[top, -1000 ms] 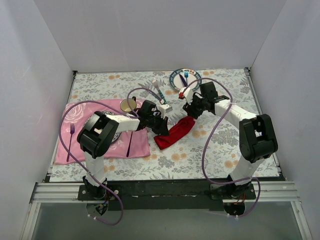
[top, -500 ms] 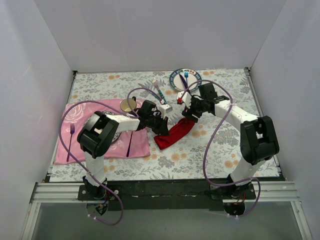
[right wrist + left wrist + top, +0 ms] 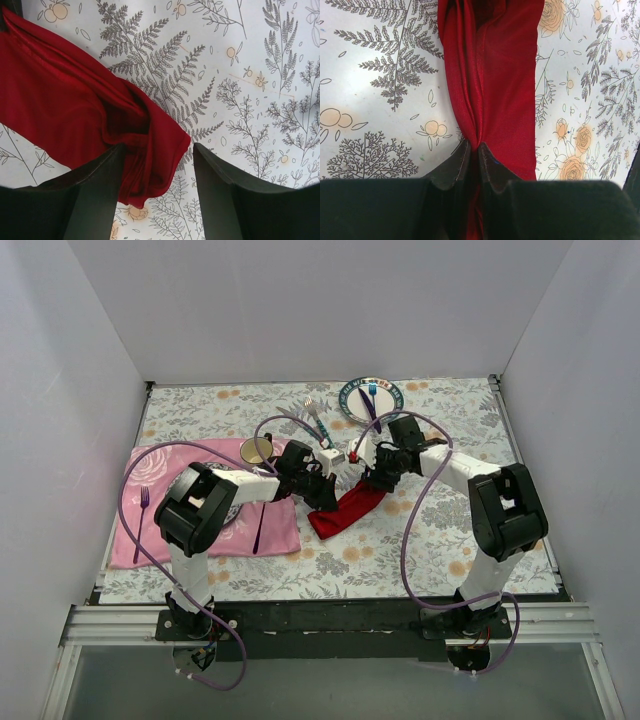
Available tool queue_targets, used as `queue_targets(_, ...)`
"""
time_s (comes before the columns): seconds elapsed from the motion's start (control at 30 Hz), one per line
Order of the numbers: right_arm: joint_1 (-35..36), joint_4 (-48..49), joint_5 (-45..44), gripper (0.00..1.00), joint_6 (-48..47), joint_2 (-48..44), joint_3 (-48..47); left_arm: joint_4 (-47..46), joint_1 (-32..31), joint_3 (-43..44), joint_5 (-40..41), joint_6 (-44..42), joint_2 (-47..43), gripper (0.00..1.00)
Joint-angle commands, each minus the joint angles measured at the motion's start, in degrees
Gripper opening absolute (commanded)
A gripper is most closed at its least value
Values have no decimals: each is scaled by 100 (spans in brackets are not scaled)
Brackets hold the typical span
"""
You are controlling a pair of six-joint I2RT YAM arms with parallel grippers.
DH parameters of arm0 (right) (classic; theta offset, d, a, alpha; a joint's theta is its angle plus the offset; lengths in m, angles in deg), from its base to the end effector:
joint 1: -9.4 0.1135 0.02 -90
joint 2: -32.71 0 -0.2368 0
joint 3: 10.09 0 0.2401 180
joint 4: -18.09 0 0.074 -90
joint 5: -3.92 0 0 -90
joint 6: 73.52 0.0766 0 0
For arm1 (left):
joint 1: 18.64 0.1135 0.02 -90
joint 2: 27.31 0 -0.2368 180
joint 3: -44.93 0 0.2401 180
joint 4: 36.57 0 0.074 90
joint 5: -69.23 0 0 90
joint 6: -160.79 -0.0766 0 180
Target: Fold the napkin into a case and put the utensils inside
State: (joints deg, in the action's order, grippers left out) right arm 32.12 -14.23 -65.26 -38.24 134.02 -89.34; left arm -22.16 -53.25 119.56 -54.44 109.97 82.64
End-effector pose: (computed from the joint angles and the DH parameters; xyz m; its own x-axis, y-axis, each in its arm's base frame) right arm 0.3342 0.1695 0.1372 0.0175 -0.8199 -0.5722 -0.9309 0.1955 -0.3086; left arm 0.2934 -0.2540 0.0922 -0.9718 0.0318 -0.2338 0.1983 0.6470 -0.7363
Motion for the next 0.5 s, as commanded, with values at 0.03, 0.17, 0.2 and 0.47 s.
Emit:
queue_targets(0.03,127,483,-192,58,-206,46,219,489,-11,-31,212,-174,149,5)
queue_targets(0.17,171,975,-508,48,-92,-77,518,506,-2,-39,212,-183,141,5)
queue_targets(0.2,189,1054,-543,47,-39,-147,597,498,-2,-48,212,-191,132,5)
queue_targets(0.47,233,1705,-921,7,-56,-420,1221,541,-11,-22,264,-218,132,5)
